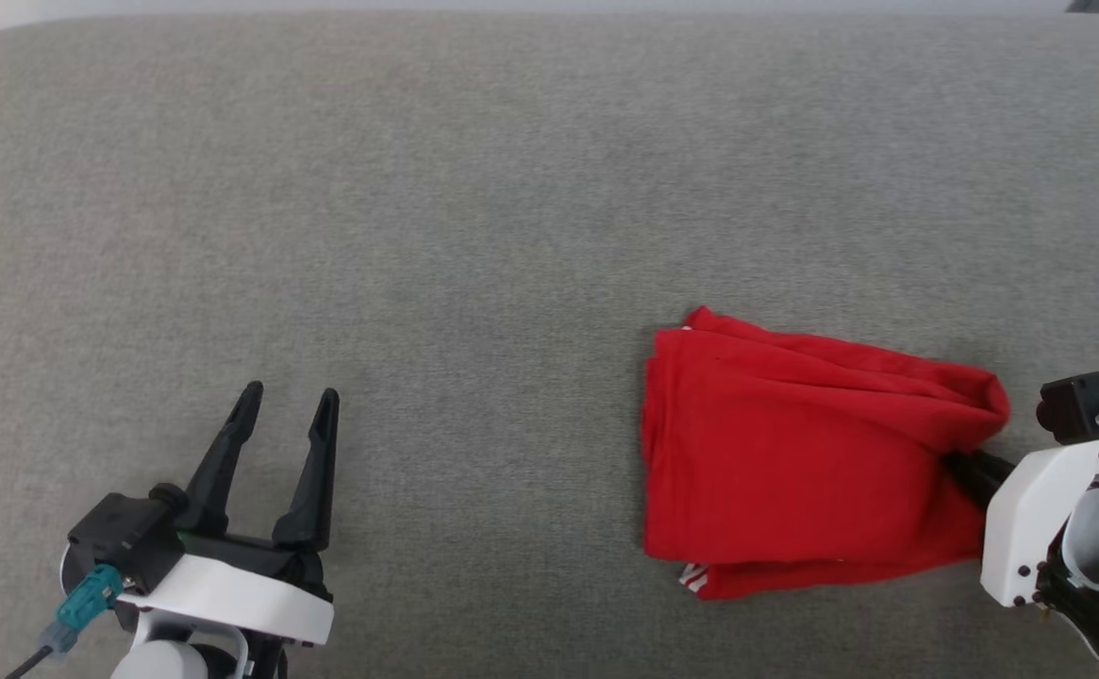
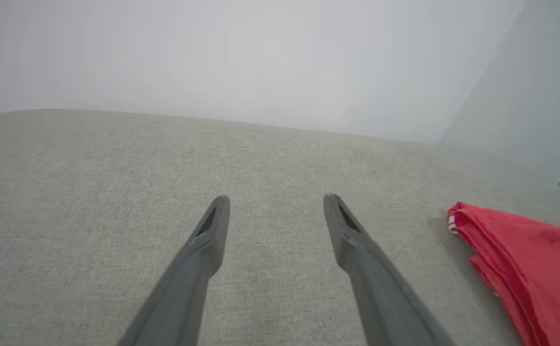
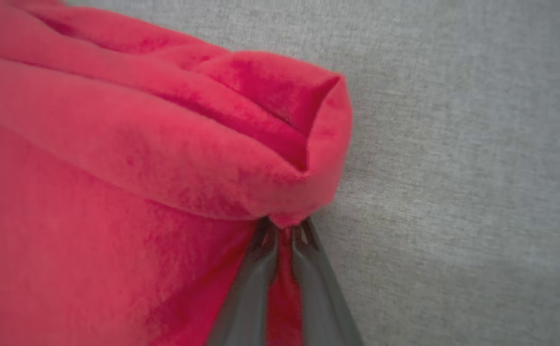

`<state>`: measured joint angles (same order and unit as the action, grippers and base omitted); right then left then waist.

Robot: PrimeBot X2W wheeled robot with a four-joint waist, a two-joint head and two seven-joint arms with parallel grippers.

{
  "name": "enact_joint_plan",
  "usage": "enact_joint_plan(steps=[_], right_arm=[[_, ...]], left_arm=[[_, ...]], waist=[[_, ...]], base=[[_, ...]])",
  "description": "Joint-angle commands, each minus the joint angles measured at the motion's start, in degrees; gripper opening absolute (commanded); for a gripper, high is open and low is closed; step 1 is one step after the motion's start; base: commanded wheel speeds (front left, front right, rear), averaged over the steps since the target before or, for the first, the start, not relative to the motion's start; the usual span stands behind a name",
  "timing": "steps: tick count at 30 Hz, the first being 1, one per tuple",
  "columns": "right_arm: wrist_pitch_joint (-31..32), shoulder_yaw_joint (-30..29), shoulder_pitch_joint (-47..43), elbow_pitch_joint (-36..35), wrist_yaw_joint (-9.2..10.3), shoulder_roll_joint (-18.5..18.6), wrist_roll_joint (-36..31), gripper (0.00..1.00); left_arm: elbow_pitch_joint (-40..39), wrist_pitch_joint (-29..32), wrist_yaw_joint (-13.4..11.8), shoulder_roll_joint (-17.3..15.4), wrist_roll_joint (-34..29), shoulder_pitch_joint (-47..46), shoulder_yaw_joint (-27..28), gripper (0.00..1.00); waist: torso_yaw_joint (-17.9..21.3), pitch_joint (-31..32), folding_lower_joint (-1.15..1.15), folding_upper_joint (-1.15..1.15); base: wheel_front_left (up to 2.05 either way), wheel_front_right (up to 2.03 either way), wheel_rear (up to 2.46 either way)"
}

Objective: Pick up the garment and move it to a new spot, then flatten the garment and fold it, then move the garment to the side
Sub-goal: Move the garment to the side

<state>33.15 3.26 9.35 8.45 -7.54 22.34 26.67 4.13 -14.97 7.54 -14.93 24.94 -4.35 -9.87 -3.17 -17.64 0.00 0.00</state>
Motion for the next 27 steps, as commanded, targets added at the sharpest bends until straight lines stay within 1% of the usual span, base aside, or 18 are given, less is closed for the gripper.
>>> enact_joint_plan(steps=[1,5,9,10,11,13,17,21,24,27], right_arm=[[-0.2,0.0,-0.4,2.2,0.22,-0.6,-0.2,0.0],[-4.1,-4.4,0.8,1.8,0.27,-0.3,0.3,0.0],[-6.8,-8.8,1.5,2.3,0.18,1.2,-1.0,0.0],[-7.7,-10.4,2.0,2.6,0.17,1.8,-1.2,0.0],[-8.9,-13.8,3.1,3.8,0.11,2.9,-1.4,0.0],[-10.3,-18.0,4.6,5.8,0.11,3.8,-1.5,0.0],[-12.9,-25.4,9.5,10.4,0.07,5.0,-2.6,0.0],[-16.4,-31.5,15.7,15.1,0.07,5.9,-5.5,0.0],[-19.2,-35.0,20.1,18.6,0.07,6.1,-8.3,0.0],[-21.7,-38.2,24.1,21.8,0.07,6.1,-11.3,0.0]], left_arm=[[-0.1,-0.3,-0.1,-0.4,-0.4,-0.8,0.1,1.0],[-0.3,-0.3,-0.1,-1.6,-1.0,-2.1,-0.8,1.0],[-0.7,-0.3,-0.1,-3.0,-1.0,-4.8,-1.7,1.0],[-0.8,-0.3,-0.1,-3.3,-1.0,-6.0,-2.1,1.0],[-1.0,-0.3,-0.1,-4.2,-1.0,-8.3,-2.9,1.0],[-1.5,-0.3,-0.1,-5.1,-1.1,-11.2,-4.1,1.0],[-2.4,-0.3,-0.1,-7.8,-0.3,-17.3,-7.0,1.0],[-3.3,-0.3,-0.1,-10.7,0.5,-23.2,-8.9,1.0],[-4.3,-0.3,-0.1,-12.2,1.2,-26.8,-9.4,1.0],[-5.2,-0.3,-0.1,-12.9,1.6,-29.4,-10.1,1.0]], waist=[[1.3,0.6,0.0,0.0],[4.2,0.5,0.0,0.0],[7.2,-1.4,0.0,0.0],[7.7,-2.0,0.0,0.0],[8.9,-3.8,0.0,0.0],[9.6,-5.7,0.0,0.0],[10.4,-9.7,0.0,0.0],[10.6,-13.3,0.0,0.0],[10.4,-15.5,0.0,0.0],[9.7,-17.0,0.0,0.0]], base=[[0.0,0.0,0.0],[0.0,0.0,0.0],[0.0,0.0,0.0],[0.0,0.0,0.0],[0.0,0.0,0.0],[0.0,0.0,0.0],[0.0,0.0,0.0],[0.0,0.0,0.0],[0.0,0.0,0.0],[0.0,0.0,0.0]])
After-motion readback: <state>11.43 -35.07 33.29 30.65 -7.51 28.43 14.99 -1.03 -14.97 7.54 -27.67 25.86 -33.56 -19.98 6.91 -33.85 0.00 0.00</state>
